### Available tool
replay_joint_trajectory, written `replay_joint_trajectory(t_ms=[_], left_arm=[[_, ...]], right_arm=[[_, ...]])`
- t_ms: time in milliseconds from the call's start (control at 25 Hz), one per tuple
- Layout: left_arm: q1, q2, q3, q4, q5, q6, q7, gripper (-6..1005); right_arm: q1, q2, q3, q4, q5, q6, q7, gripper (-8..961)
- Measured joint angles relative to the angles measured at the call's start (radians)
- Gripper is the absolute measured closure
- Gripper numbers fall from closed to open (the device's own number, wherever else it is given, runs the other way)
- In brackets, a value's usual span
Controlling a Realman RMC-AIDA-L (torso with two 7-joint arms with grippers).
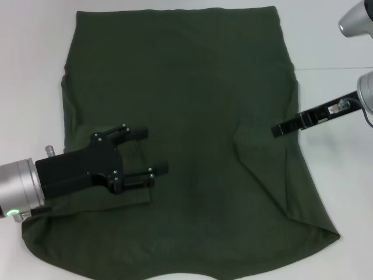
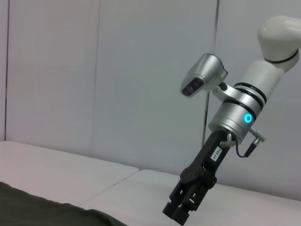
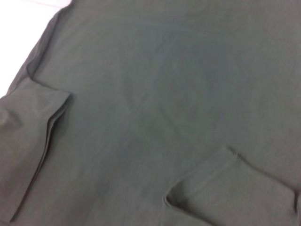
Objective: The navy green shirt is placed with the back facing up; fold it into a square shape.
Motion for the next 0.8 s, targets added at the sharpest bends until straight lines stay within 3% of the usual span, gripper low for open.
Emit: replay_joint_trajectory(t_ms=[80, 280, 480, 800], left_arm=[[0.0, 0.0, 0.006, 0.0, 0.0, 0.0, 0.002, 122], [-0.001, 0.0, 0.028, 0.0, 0.0, -0.002, 0.021, 122], [-0.001, 0.0, 0.046, 0.0, 0.0, -0.004, 0.025, 122], [-0.001, 0.0, 0.048, -0.002, 0.0, -0.003, 0.037, 122]], right_arm=[[-0.009, -0.01, 0.023, 0.047, 0.016, 0.007, 0.0, 186], [-0.026, -0.012, 0.029, 0.065, 0.042, 0.031, 0.0, 157], [-0.026, -0.015, 0.026, 0.119, 0.044, 0.079, 0.007, 41], [-0.028, -0.013, 0.023, 0.169, 0.044, 0.155, 0.003, 46]])
